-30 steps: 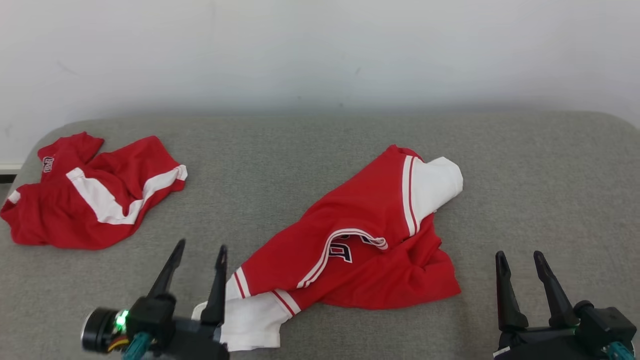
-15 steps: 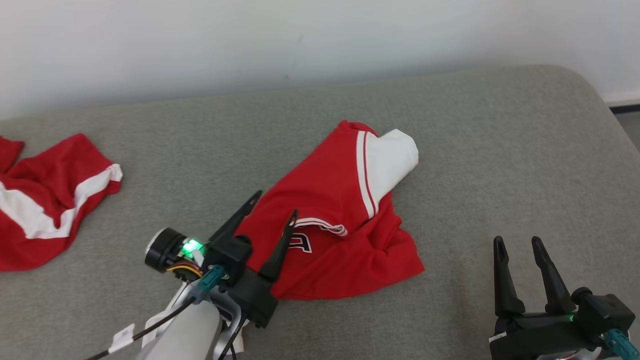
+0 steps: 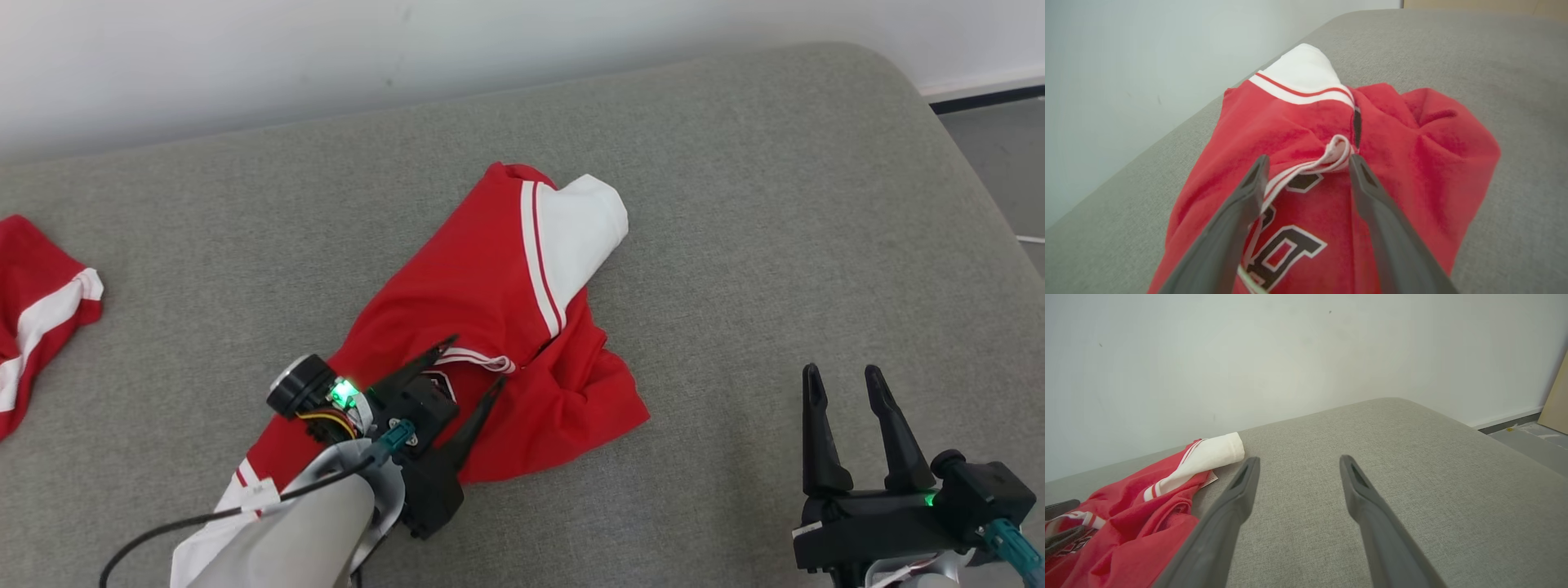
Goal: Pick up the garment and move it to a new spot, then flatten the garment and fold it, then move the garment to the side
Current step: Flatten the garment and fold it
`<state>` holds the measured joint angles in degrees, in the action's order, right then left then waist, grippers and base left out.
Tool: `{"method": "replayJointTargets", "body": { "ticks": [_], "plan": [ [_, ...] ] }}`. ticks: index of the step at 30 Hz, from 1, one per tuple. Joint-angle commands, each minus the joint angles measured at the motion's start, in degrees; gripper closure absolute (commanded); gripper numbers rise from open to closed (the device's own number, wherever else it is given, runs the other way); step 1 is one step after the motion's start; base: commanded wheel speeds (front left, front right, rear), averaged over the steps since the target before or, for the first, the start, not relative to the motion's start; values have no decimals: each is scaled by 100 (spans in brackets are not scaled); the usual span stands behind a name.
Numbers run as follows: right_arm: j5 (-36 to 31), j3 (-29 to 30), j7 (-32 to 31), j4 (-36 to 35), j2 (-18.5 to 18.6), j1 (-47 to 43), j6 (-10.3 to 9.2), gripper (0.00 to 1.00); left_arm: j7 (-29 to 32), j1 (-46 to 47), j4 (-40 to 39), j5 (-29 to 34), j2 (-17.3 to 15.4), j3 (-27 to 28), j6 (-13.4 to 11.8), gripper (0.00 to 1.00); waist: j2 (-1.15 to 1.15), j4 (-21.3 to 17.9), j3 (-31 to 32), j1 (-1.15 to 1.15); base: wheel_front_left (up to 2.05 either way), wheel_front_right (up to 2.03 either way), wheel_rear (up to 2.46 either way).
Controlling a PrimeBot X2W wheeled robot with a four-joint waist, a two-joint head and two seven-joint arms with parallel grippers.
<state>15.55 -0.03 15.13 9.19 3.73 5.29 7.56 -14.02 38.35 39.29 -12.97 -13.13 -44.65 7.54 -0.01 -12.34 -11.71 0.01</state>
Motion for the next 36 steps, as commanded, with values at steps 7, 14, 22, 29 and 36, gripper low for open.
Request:
{"method": "replayJointTargets", "body": {
  "ticks": [7,14,22,29,36],
  "plan": [
    [35,18,2,-21,-32,52,-15,0,-61,506,487,-219,168,-230,-15,100,1,-85,-80,-1,0,0,0],
    [10,95,2,-12,-52,-15,-15,0,-122,886,558,-339,222,-89,-24,100,1,152,-47,-1,0,0,0],
    [14,92,2,49,-41,-6,-15,0,-119,861,3,-364,20,351,-75,100,1,422,79,-1,0,0,0],
    [-14,150,2,52,0,-119,-15,0,-120,337,-820,-385,16,938,-413,0,1,628,267,-1,0,0,0],
    [-12,238,2,38,114,-255,-15,0,-120,-514,-1713,-355,-130,1774,-677,0,1,951,546,-1,0,0,0]
  ]
}}
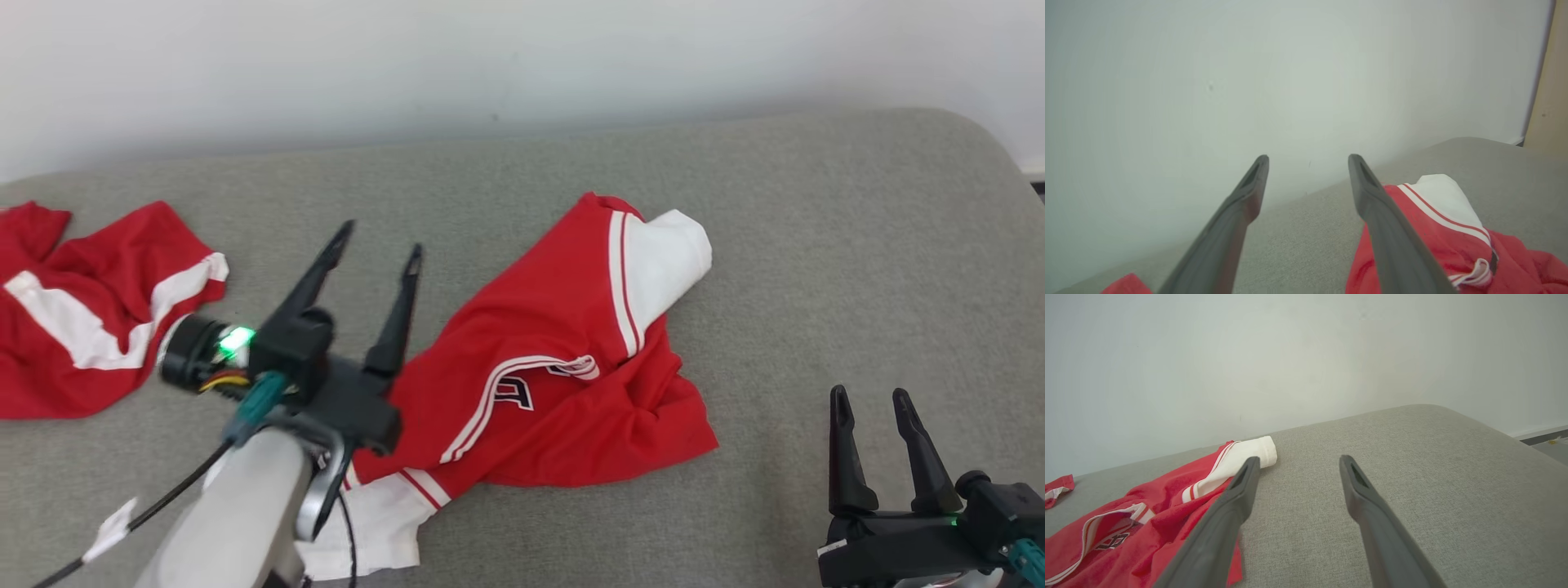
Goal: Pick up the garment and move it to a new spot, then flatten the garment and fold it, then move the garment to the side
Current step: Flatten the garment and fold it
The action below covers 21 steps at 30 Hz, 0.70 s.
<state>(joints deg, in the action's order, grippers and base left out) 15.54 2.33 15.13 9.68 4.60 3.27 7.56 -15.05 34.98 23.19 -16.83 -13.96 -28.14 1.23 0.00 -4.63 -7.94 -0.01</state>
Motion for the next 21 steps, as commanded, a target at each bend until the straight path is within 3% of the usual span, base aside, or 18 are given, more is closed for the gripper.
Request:
{"method": "replayJointTargets", "body": {
  "ticks": [1,12,21],
  "plan": [
    [-15,10,2,-16,40,-79,-15,0,-18,-326,-232,45,-72,251,-76,0,0,230,210,1,0,0,0],
    [-11,90,2,26,132,-244,-15,0,-19,-1861,-1167,261,-296,1529,-281,0,0,610,488,1,0,0,0],
    [27,165,2,29,118,-401,-15,0,-19,-3095,-1735,445,48,2319,-325,0,0,791,613,1,0,0,0]
  ]
}}
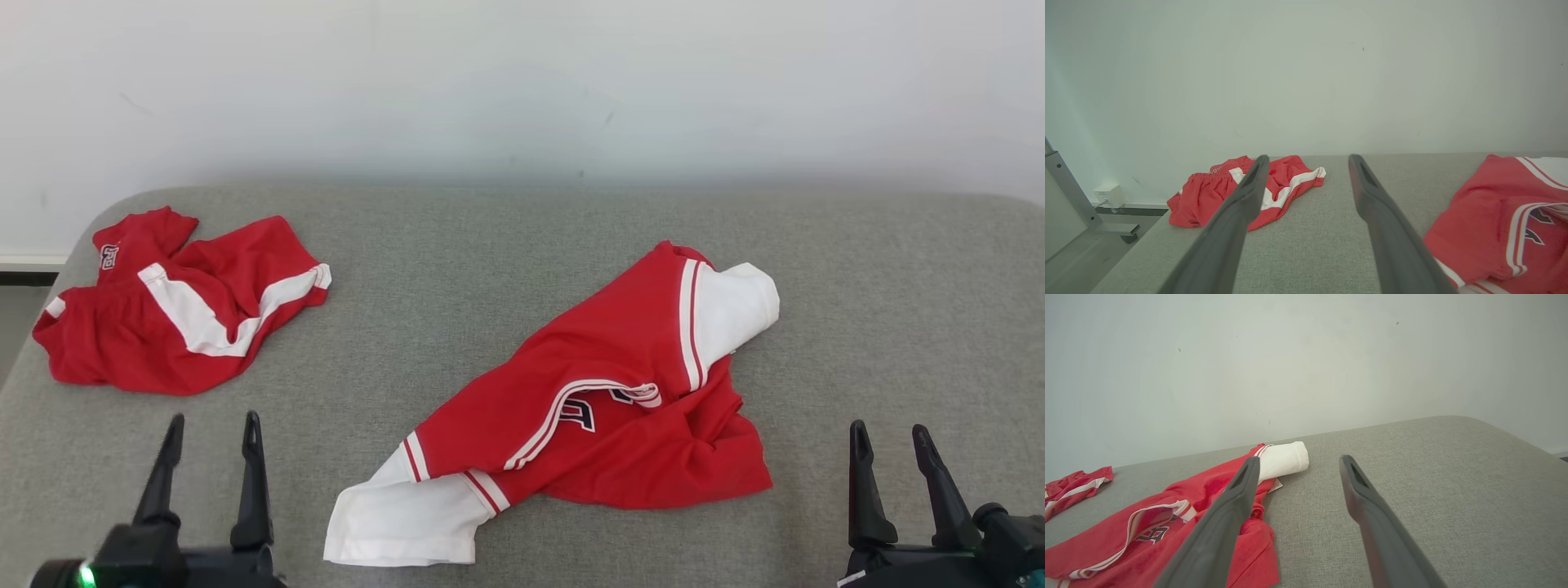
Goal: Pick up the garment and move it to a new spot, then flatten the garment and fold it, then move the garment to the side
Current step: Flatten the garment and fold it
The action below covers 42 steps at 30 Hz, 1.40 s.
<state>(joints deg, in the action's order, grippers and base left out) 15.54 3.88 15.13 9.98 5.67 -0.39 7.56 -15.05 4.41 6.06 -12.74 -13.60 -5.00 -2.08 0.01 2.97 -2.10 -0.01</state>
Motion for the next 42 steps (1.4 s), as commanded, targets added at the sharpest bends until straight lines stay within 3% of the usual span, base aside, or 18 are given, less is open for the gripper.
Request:
{"method": "replayJointTargets", "body": {
  "ticks": [1,7,22,32,42],
  "plan": [
    [40,17,2,7,6,-55,-15,0,-19,-128,-51,66,73,42,14,0,-1,46,38,1,0,0,0],
    [66,19,2,45,24,-118,-15,0,-19,-526,-178,193,425,375,131,0,-1,100,82,1,0,0,0],
    [68,-50,2,104,18,-84,-15,0,-19,-483,-48,519,736,676,592,0,-1,21,79,1,0,0,0],
    [100,-99,2,106,-6,121,-15,0,-19,411,305,659,813,115,865,0,-1,-281,-200,1,0,0,0],
    [134,-63,2,97,-135,369,-15,0,-18,1850,1424,515,460,-1273,952,0,-1,-989,-642,1,0,0,0]
  ]
}}
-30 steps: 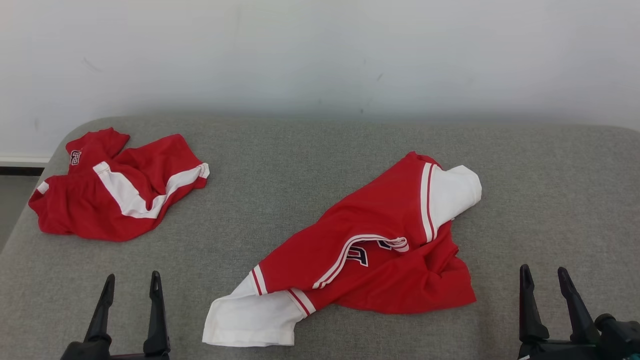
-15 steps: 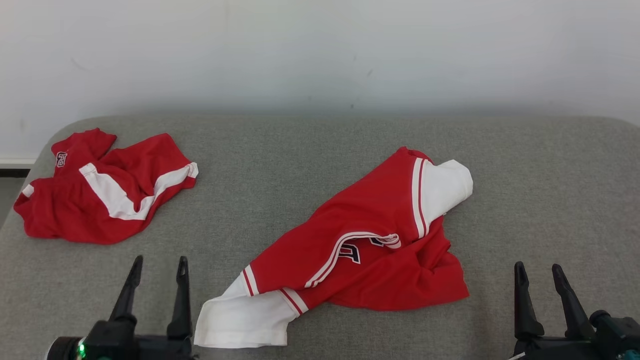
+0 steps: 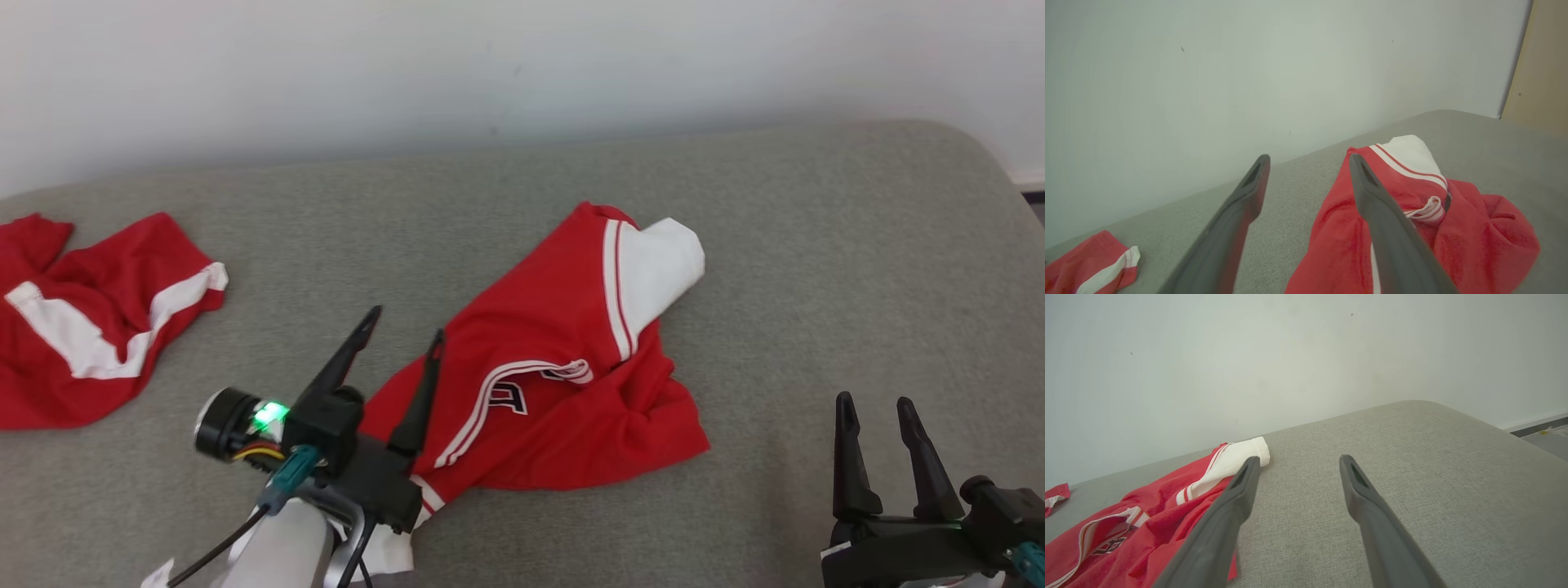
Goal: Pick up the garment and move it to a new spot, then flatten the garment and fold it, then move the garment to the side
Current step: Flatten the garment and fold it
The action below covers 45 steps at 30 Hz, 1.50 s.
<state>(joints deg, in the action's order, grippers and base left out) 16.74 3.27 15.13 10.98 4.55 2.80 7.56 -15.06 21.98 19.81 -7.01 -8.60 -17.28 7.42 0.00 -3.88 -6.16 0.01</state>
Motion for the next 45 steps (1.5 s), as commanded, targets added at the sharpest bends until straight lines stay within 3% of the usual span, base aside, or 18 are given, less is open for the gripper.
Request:
{"method": "replayJointTargets", "body": {
  "ticks": [1,13,27,29,30,31,39,45],
  "plan": [
    [20,3,1,2,-33,65,-15,0,-18,220,164,-105,-91,-246,4,0,0,-371,-270,-1,0,0,0],
    [11,6,2,-32,-109,203,-15,0,-14,1366,1357,-641,-427,-2046,-3,0,0,-897,-522,-1,0,0,0],
    [16,-58,2,-21,-132,328,-15,0,0,2074,2492,-1147,-564,-3369,-3,0,0,-1142,-680,-1,0,0,0],
    [10,-53,2,-22,-131,340,-15,0,-4,2241,2706,-1254,-483,-3504,-3,78,0,-1160,-691,-1,0,0,0],
    [10,-53,2,-22,-131,340,-15,0,-4,2241,2706,-1254,-483,-3504,-3,78,0,-1160,-691,-1,0,0,0],
    [6,-46,2,-26,-131,338,-15,0,-7,2300,2765,-1271,-461,-3535,-3,100,0,-1157,-691,-1,0,0,0],
    [-26,23,2,-15,-129,267,-15,0,-16,2621,2658,-1477,-339,-3394,-3,100,0,-977,-593,-1,0,0,0],
    [-25,6,2,4,-97,243,-15,0,-16,2917,1946,-1508,-693,-2771,-98,100,0,-771,-515,-1,0,0,0]
  ]
}}
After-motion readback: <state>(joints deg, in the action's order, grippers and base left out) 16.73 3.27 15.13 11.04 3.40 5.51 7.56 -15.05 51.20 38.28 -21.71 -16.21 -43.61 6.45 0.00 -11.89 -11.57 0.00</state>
